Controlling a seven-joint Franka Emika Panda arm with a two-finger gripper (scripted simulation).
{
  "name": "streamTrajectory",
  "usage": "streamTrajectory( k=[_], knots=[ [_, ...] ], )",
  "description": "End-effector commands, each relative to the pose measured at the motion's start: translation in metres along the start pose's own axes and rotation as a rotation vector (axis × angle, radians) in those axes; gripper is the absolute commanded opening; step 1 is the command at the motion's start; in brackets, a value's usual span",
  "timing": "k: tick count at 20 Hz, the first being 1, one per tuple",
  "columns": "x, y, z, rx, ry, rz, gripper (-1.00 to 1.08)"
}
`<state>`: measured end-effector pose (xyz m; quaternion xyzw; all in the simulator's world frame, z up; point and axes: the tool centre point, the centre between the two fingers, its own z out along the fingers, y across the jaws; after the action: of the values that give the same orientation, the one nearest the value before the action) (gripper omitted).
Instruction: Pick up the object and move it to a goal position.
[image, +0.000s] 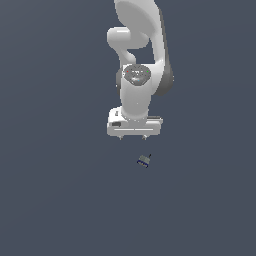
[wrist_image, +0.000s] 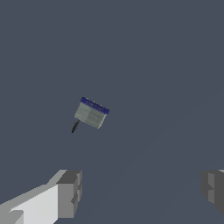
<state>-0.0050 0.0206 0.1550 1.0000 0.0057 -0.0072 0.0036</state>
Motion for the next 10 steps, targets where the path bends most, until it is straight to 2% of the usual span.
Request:
streamTrajectory(
  k=[1,10],
  knots=[
    [0.000,0.000,0.000,0.000,0.000,0.000,1.00],
    [-0.004,-0.020,0.007,0.020,-0.035,0.002,1.00]
  ],
)
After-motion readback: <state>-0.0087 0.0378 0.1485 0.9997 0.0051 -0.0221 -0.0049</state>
